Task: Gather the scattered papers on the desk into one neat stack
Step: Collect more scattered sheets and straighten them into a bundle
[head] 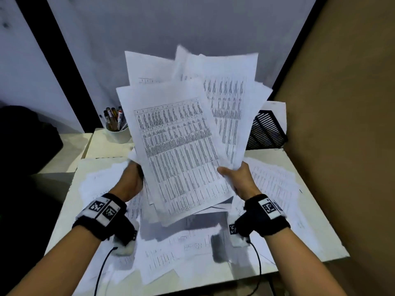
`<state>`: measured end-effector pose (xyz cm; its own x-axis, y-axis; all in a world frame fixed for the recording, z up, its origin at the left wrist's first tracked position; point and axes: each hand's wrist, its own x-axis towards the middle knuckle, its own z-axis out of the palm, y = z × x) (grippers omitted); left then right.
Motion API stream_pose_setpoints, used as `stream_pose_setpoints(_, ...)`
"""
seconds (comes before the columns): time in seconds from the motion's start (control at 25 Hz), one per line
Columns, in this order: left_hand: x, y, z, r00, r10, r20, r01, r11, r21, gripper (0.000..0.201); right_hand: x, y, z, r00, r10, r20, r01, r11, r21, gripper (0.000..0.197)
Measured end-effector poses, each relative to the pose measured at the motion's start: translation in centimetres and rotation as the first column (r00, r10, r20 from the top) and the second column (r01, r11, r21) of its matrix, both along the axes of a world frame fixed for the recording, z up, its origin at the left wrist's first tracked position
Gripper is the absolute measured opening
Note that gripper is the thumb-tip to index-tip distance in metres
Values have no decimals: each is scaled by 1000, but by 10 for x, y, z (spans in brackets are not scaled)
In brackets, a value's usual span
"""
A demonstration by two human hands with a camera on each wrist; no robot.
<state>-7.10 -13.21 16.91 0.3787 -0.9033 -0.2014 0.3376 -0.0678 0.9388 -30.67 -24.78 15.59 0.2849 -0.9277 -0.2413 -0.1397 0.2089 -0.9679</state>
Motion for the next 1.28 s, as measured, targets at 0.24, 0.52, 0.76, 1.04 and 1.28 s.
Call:
stream_pose_setpoints(0.24, 10, -12, 7, 964, 179, 198, -177, 984, -31, 25, 16, 11, -4, 991, -107, 76, 117, 982, -145, 17)
stream_pose_setpoints(0.52, -2, 5, -23, 971, 66, 231, -68, 998, -1, 75, 12, 6, -14, 997, -80, 22, 81, 995, -61, 21)
stream_pose_setpoints(0.76, 22, 11, -6, 997, -44, 57, 47, 998, -51, 88, 6, -7, -19, 999, -30, -26, 28, 998, -61, 10)
stream_pose_setpoints(1.04, 20, 14, 8, 929, -198, 312, 185, 980, 73, 82, 13, -20, 33, 961, 176, 214, -134, 971, -199, 43)
stream_pose_setpoints(1.28, 11, 2, -13, 969, -20, 248, 28, 999, -30, 94, 23, -18, 29, 957, 275, 87, -262, 955, -136, 51)
